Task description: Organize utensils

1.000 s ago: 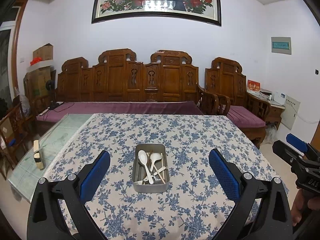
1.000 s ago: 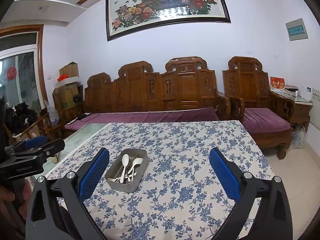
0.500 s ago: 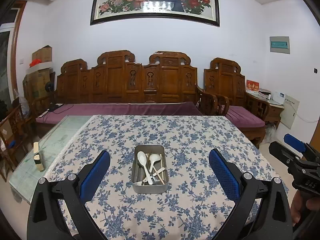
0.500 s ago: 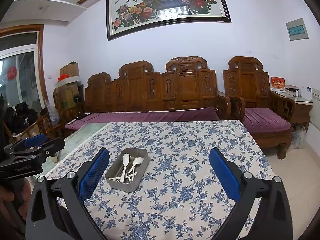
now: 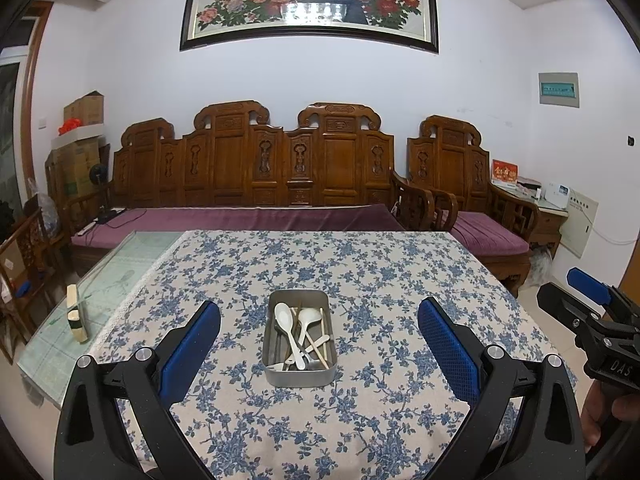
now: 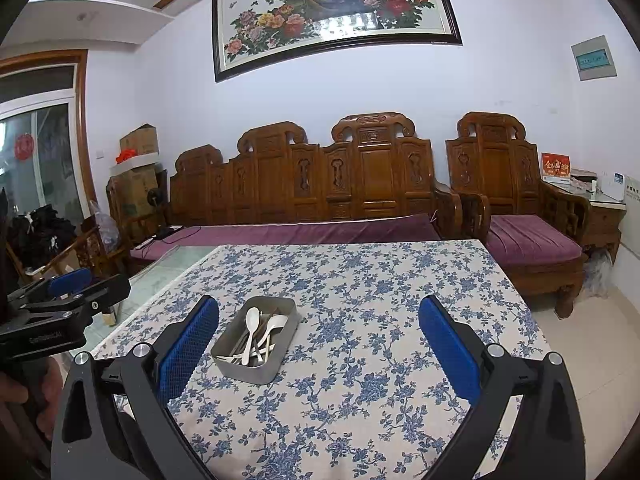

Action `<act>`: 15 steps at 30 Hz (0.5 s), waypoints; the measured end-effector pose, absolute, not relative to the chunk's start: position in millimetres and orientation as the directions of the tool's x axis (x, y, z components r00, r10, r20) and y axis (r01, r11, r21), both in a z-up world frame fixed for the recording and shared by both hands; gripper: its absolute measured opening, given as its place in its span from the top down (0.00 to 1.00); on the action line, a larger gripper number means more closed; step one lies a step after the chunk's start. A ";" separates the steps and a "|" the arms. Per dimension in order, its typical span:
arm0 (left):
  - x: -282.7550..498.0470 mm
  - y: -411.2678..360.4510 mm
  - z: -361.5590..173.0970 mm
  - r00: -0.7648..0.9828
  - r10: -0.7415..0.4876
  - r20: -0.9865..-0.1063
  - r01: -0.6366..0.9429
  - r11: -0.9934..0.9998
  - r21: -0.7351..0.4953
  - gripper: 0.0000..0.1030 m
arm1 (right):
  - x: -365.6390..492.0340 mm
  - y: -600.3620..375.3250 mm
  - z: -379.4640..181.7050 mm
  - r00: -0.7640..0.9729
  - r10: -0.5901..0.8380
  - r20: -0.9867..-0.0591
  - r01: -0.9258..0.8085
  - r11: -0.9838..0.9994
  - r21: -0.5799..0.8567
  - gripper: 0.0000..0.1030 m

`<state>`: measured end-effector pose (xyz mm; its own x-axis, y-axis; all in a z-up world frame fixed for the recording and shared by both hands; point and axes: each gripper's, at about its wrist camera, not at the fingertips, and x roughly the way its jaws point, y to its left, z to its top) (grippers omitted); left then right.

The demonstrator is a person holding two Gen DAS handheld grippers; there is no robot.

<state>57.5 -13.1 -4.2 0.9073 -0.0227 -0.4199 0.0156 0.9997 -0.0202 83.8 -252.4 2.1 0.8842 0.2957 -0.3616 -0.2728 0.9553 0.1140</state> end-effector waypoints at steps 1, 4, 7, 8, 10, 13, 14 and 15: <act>57.4 -13.3 -4.4 0.907 -0.023 -0.420 0.015 1.000 -0.021 0.07 | 83.9 -253.2 2.5 0.885 0.295 -0.361 -0.273 0.955 0.113 0.02; 57.6 -13.4 -4.2 0.908 -0.022 -0.419 0.015 1.000 -0.021 0.07 | 83.9 -252.9 2.4 0.884 0.296 -0.361 -0.273 0.955 0.115 0.02; 57.5 -13.0 -4.0 0.908 -0.024 -0.419 0.017 1.000 -0.020 0.07 | 83.9 -253.0 2.4 0.885 0.295 -0.361 -0.273 0.955 0.114 0.02; 57.6 -13.0 -3.9 0.908 -0.024 -0.418 0.017 1.000 -0.021 0.07 | 84.0 -252.7 2.2 0.885 0.295 -0.361 -0.272 0.955 0.114 0.02; 57.6 -13.0 -3.7 0.908 -0.024 -0.418 0.017 1.000 -0.020 0.07 | 84.0 -253.2 2.6 0.885 0.295 -0.361 -0.272 0.955 0.114 0.02; 57.5 -12.8 -3.3 0.908 -0.024 -0.418 0.018 1.000 -0.020 0.07 | 84.0 -253.3 2.6 0.884 0.296 -0.361 -0.272 0.955 0.114 0.02; 57.6 -12.8 -3.3 0.908 -0.025 -0.418 0.018 1.000 -0.020 0.07 | 84.0 -253.4 2.6 0.884 0.296 -0.361 -0.273 0.955 0.114 0.02; 57.7 -12.7 -3.3 0.908 -0.025 -0.419 0.018 1.000 -0.020 0.07 | 84.0 -253.4 2.6 0.885 0.295 -0.361 -0.272 0.955 0.114 0.02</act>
<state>57.7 -12.7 -3.3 0.9079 -0.0249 -0.4185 0.0182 0.9996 -0.0200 84.0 -253.4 2.6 0.8846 0.2955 -0.3608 -0.2725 0.9553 0.1144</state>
